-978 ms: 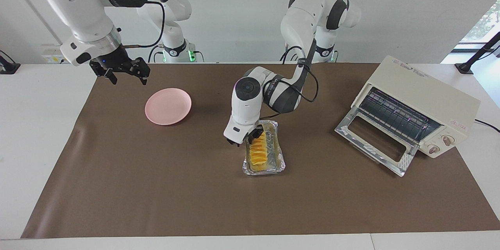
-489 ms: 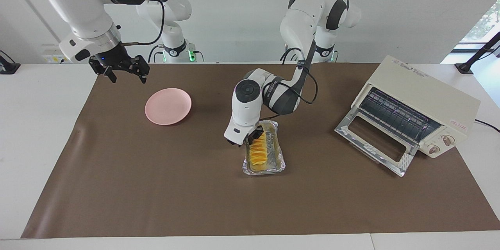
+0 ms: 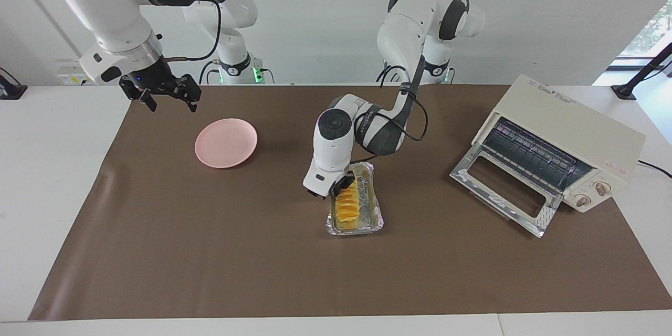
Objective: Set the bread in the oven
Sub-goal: 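Lift the foil tray with the left gripper toward the oven door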
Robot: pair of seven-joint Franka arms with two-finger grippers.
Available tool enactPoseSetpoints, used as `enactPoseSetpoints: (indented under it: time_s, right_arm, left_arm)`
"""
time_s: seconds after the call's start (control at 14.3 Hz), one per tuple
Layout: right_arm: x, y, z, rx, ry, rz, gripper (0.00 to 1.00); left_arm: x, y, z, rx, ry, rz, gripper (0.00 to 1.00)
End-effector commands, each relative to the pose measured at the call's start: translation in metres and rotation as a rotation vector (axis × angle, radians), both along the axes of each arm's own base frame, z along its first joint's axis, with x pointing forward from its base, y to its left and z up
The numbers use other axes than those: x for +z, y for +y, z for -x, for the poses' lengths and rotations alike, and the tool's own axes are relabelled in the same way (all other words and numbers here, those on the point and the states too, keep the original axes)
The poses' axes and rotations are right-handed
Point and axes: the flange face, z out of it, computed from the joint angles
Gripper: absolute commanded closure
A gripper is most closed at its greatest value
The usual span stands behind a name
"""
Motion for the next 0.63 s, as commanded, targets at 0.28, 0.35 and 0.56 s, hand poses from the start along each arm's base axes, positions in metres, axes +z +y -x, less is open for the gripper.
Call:
enactPoseSetpoints:
  time_s: [0.28,0.35,0.56]
  right_arm:
    - [0.001,-0.001,0.007,-0.015,-0.001,-0.018,0.00]
    - [0.001,-0.002,0.007,-0.015,-0.001,-0.016,0.00]
    - [0.001,-0.002,0.007,-0.015,-0.001,-0.016,0.00]
  left_arm:
    - [0.000,0.012,0.003,0.025,0.027,-0.019,1.00]
    - [0.000,0.014,0.002,0.028,0.027,-0.020,1.00]
    - [0.017,0.032,-0.009,0.055,0.018,-0.041,1.00]
